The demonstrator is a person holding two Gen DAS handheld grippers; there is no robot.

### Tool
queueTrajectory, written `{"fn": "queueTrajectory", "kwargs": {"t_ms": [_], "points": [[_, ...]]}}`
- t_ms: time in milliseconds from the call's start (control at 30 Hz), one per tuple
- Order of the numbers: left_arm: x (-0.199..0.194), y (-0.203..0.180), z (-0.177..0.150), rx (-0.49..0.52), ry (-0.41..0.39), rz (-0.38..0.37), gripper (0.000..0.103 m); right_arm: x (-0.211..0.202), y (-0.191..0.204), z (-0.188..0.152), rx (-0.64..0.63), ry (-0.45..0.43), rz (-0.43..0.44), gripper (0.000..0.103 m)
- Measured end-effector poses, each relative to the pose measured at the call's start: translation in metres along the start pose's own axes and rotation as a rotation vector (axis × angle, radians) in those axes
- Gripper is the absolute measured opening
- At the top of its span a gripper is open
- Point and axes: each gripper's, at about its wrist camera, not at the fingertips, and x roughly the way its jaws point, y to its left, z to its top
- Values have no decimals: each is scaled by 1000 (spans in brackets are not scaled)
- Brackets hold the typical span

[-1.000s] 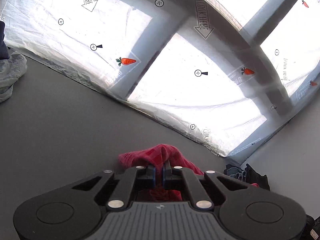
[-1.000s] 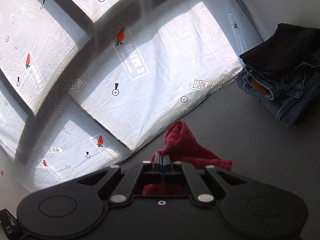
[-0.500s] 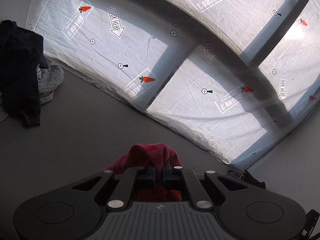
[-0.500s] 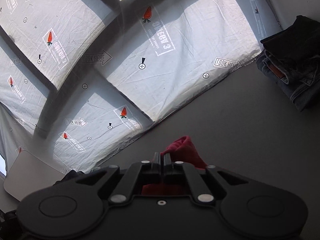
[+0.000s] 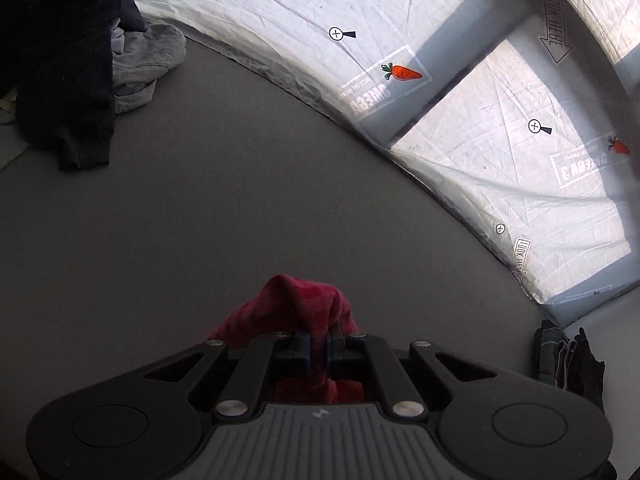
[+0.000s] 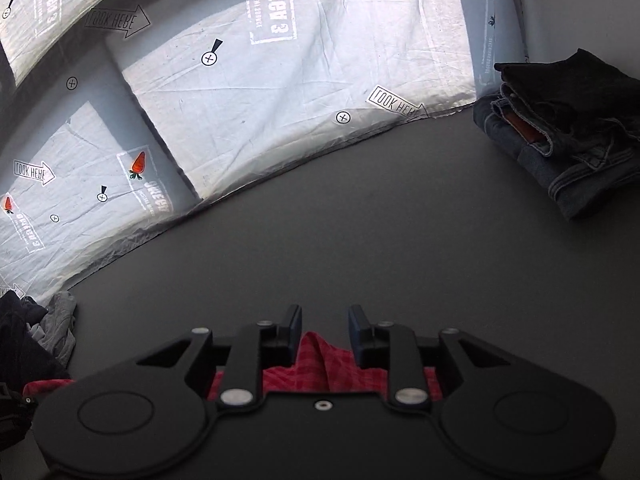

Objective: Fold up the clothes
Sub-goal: 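Lift the shorts with both grippers and stretch them apart between the tools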

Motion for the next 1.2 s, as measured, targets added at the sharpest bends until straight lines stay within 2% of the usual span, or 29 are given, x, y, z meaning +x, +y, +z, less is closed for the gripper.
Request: {"fn": "queueTrajectory", "kwargs": {"t_ms": [167,267,367,500,633,833,900,967,1067,1200], "points": [[13,8,13,-1,55,-1,7,-5,29,-31,-118,-61,-88,16],[22,12,20,20,96,-4,8,-4,43,-49,-156,-60,-141,15],[34,18,28,18,143,-20,8,-2,62,-71,-262,-59,-230,15],[48,22,36,29,179,-34,8,-6,80,-96,-314,-44,-319,16],[57,27,44,37,205,-46,8,-10,99,-120,-376,-33,-372,23],[66,36,46,90,251,-56,8,-13,141,-158,-489,-40,-372,45],[68,39,47,117,272,-61,8,-14,156,-169,-524,-41,-382,46],[71,41,48,140,289,-69,8,-15,169,-180,-565,-49,-401,57],[74,43,50,149,305,-89,9,-17,188,-194,-642,-65,-430,67],[75,43,51,159,312,-106,9,-17,197,-204,-662,-51,-440,78]]}}
